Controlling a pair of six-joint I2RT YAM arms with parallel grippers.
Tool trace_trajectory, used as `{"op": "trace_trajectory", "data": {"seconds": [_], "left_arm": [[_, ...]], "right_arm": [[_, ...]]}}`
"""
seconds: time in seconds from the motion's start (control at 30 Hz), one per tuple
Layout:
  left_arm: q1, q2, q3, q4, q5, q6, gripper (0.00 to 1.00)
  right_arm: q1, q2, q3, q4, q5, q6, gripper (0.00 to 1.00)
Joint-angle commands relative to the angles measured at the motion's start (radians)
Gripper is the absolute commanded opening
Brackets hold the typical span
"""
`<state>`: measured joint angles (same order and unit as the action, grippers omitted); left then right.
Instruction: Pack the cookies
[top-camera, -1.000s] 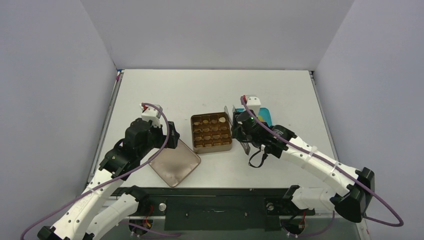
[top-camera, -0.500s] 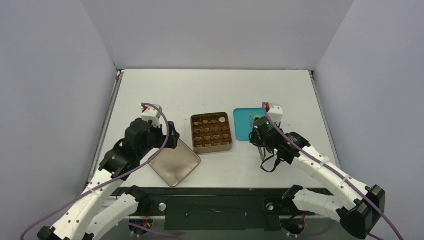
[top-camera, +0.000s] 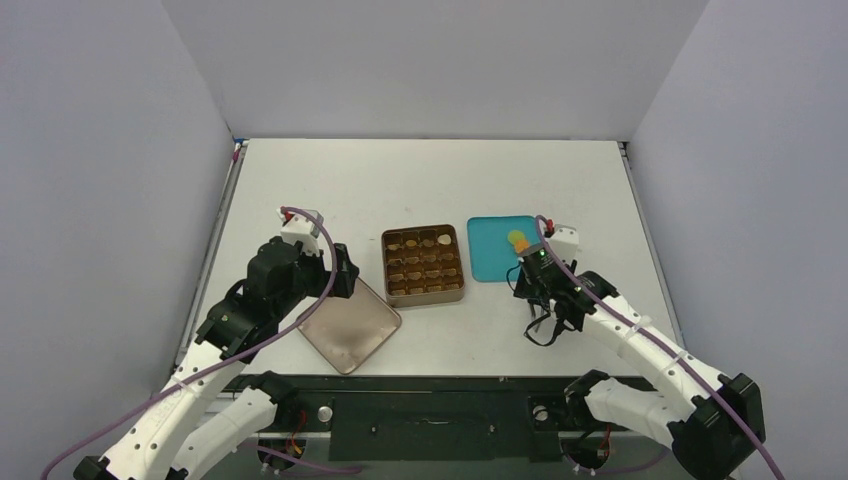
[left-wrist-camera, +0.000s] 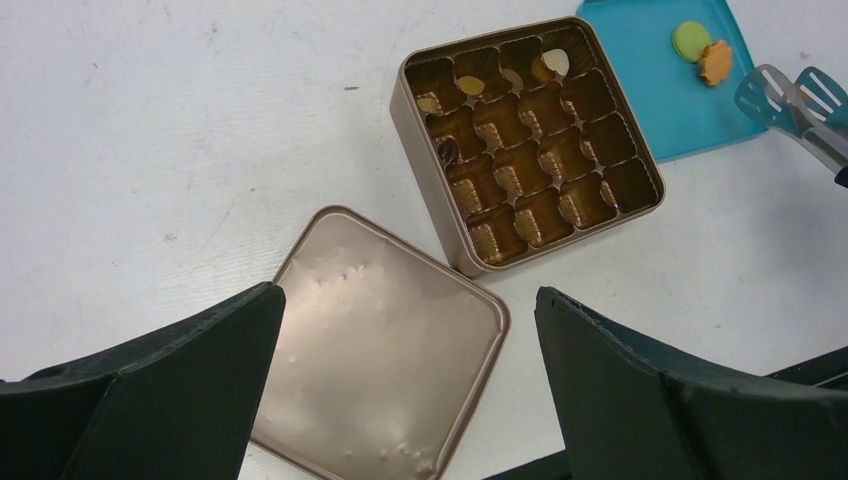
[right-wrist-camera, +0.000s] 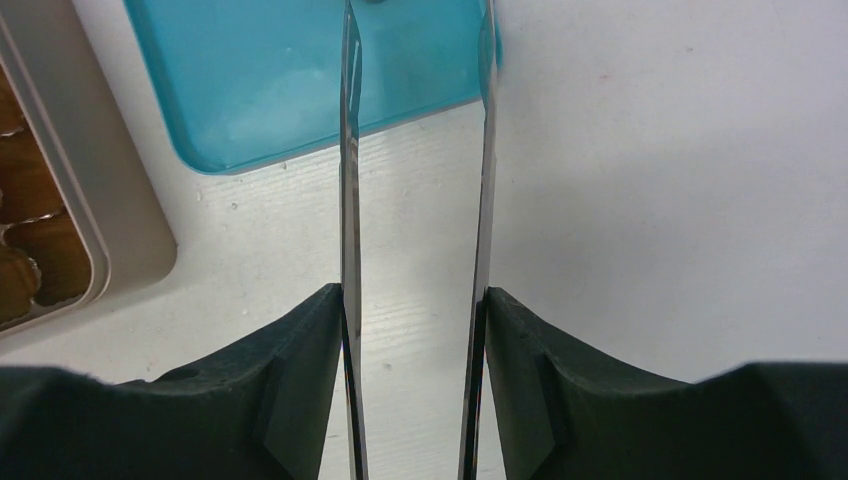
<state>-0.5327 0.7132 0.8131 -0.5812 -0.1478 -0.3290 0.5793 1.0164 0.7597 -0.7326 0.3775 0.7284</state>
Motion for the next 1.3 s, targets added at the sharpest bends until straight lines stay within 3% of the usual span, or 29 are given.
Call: {"op": "trace_trajectory", "data": {"seconds": [0.0, 1.27], "left_arm": [[0.005, -0.011, 0.011, 0.028, 0.017, -0.002, 0.97], [0.005, 0.021, 0.012, 0.023, 0.004, -0.001, 0.97]], "right_arm": [[-0.033, -0.017, -0.03, 0.084, -0.03, 0.011, 0.49], [-0.156, 0.167, -0.039, 0.305, -0.202, -0.086, 0.44]]}}
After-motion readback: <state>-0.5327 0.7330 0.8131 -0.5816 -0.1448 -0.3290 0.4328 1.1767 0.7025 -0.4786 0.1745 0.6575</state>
